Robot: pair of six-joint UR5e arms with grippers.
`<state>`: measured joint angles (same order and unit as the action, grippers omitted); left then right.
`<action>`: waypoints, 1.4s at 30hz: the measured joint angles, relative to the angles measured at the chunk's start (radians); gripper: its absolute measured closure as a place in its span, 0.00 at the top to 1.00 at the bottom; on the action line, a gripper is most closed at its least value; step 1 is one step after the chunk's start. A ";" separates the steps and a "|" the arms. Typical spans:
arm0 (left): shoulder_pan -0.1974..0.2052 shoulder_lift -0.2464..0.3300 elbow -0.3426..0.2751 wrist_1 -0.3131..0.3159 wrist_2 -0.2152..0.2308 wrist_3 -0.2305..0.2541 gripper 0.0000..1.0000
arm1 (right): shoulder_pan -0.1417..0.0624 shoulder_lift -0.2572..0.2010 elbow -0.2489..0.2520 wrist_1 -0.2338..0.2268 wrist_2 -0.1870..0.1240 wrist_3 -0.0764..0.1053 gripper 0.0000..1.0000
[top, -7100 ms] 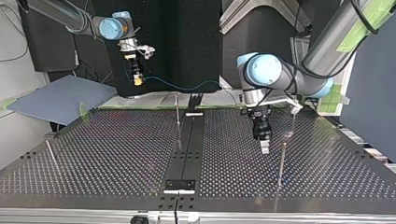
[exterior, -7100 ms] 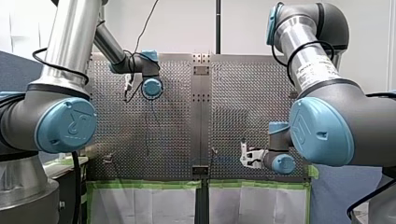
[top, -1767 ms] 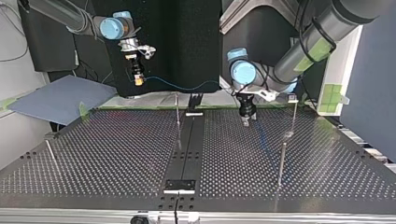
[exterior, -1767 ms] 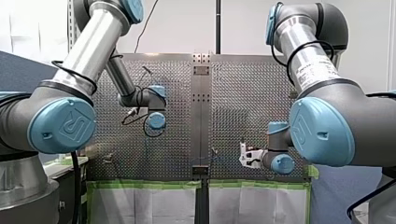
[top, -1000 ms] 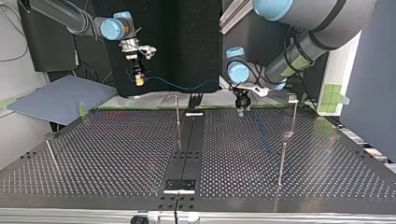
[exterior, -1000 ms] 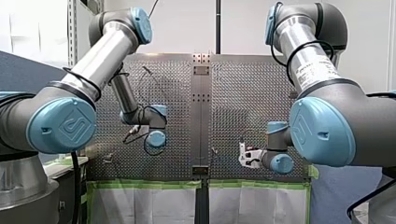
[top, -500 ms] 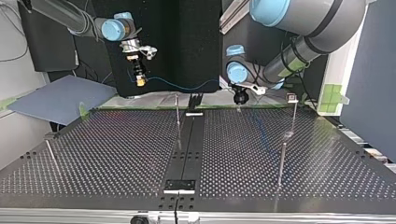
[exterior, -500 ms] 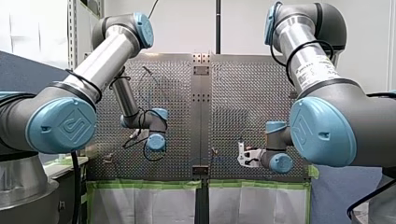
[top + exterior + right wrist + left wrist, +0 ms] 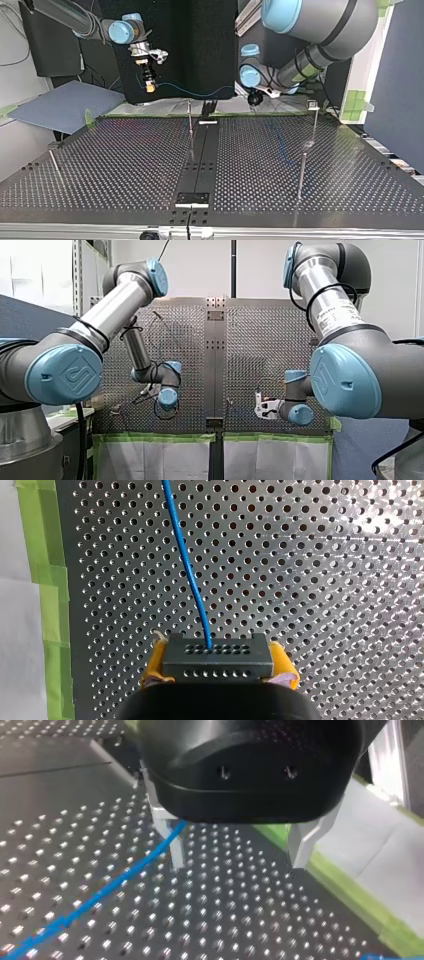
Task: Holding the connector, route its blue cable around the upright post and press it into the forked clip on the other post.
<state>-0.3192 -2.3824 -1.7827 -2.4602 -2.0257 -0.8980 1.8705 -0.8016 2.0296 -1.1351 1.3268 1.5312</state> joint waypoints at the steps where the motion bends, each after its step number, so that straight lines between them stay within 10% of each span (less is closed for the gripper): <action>1: -0.003 -0.007 0.002 -0.001 0.000 -0.001 1.00 | 0.000 0.000 0.000 0.000 0.000 0.000 0.00; 42: -0.133 -0.060 0.004 0.008 0.291 -0.304 1.00 | -0.004 0.000 -0.001 0.007 0.006 -0.011 0.00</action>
<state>-0.4523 -2.4429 -1.7785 -2.4518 -1.7352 -1.2025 1.8661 -0.8017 2.0283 -1.1280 1.3331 1.5207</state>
